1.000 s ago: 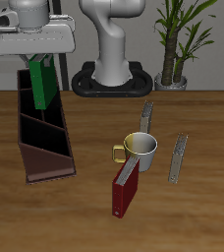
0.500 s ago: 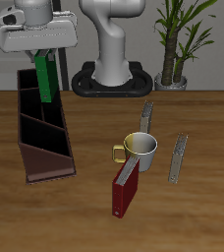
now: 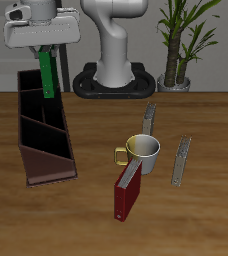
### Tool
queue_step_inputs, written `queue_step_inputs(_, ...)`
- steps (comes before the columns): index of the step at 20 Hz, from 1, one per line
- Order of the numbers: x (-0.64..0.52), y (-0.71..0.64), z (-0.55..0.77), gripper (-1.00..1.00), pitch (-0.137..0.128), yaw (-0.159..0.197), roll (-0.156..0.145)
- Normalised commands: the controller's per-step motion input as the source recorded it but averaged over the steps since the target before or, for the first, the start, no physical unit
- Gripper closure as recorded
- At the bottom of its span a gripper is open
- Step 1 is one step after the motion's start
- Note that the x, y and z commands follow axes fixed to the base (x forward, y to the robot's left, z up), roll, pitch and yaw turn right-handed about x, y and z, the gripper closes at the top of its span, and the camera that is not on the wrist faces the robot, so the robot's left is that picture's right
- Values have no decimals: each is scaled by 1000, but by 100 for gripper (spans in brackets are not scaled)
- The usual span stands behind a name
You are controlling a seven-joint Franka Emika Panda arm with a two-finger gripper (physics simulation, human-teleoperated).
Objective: Place the green book into the right desk caddy's front compartment and place the left yellow book into the right desk caddy's right compartment and place the red book into the right desk caddy's right compartment
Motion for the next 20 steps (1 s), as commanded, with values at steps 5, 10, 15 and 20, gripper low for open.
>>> queue_step_inputs(5, -253, -64, -102, 100, 2, -41, -13)
queue_step_inputs(10, -216, -37, -41, 100, 8, 1, 49)
queue_step_inputs(15, -168, -27, -17, 100, 18, 91, 26)
queue_step_inputs(20, -21, 18, 60, 100, 29, 119, 7)
